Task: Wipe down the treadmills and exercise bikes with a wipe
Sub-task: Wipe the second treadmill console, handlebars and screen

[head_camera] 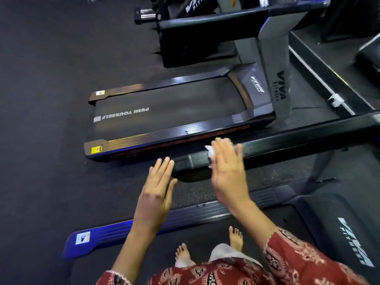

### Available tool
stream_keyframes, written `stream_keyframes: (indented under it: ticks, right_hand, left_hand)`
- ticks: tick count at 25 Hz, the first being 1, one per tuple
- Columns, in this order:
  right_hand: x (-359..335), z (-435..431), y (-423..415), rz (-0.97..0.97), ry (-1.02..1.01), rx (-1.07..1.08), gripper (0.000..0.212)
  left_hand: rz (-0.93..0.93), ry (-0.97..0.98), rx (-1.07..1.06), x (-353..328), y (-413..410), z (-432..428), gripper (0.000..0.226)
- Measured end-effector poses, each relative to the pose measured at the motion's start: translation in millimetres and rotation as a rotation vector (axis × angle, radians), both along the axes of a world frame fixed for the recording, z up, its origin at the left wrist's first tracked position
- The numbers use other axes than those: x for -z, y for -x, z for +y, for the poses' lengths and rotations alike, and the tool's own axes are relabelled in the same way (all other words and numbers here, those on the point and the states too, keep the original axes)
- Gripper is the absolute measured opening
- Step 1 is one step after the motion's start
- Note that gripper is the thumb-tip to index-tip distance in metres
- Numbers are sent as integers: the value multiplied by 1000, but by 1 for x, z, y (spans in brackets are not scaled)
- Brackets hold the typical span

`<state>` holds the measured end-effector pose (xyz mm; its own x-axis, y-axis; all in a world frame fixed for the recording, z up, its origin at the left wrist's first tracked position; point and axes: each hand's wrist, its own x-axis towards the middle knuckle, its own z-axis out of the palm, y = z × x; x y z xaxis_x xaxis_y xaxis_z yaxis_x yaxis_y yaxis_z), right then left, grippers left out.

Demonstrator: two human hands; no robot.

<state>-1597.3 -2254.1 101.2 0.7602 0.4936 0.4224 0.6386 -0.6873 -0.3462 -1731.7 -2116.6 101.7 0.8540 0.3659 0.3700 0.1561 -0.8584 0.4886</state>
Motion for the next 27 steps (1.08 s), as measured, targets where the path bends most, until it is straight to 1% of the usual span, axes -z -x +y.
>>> stream_keyframes:
  ticks: [1,2,4,5,6,8,9,10,11,13,14,16,18,20,21,23,25,27]
  right_hand:
    - [-2,23,17,1,-2,-56,44]
    - [-1,37,33,-19,6,-157,44]
    - [4,31,45,-68,60,-366,44]
    - [7,16,39,-109,86,-415,46]
    - [9,0,30,-143,105,-393,46]
    - [5,-15,13,-123,80,-204,44]
    - [1,-11,7,-98,50,-102,44]
    - [-4,0,7,-87,33,-51,44]
    - [-5,13,13,-99,29,-63,45]
    - [0,23,29,-144,65,-211,43]
    - [5,14,30,-173,93,-272,41]
    - [12,-21,14,-200,83,-265,47]
    - [19,-64,-13,-169,23,-85,48]
    - [15,-104,-46,-65,-39,103,48]
    - [12,-113,-58,-16,-67,146,50]
    - [9,-110,-70,-32,-59,120,51]
    - [12,-104,-67,-125,15,-65,48]
    - [15,-125,-82,-196,89,-230,46]
  left_hand:
    - [3,6,24,0,0,1,48]
    - [2,9,43,0,1,2,48]
    - [-7,0,72,0,3,3,48]
    - [-11,-7,87,1,5,5,48]
    - [-11,-11,98,2,8,6,48]
    - [-11,-9,109,2,10,7,49]
    - [-15,-7,112,2,8,8,49]
    - [-22,-10,117,0,5,7,49]
    - [-29,-18,126,-1,2,5,48]
    - [-40,-51,158,-3,-5,-1,47]
    - [-39,-70,173,-4,-9,-6,47]
    - [-31,-108,176,-5,-16,-16,47]
    - [-23,-154,167,-6,-24,-27,47]
    - [-17,-190,160,-6,-35,-41,46]
    - [-15,-202,157,-6,-42,-48,46]
    - [-10,-227,159,-5,-64,-72,46]
    - [0,-243,160,-4,-89,-102,47]
    - [-6,-243,151,-4,-114,-133,46]
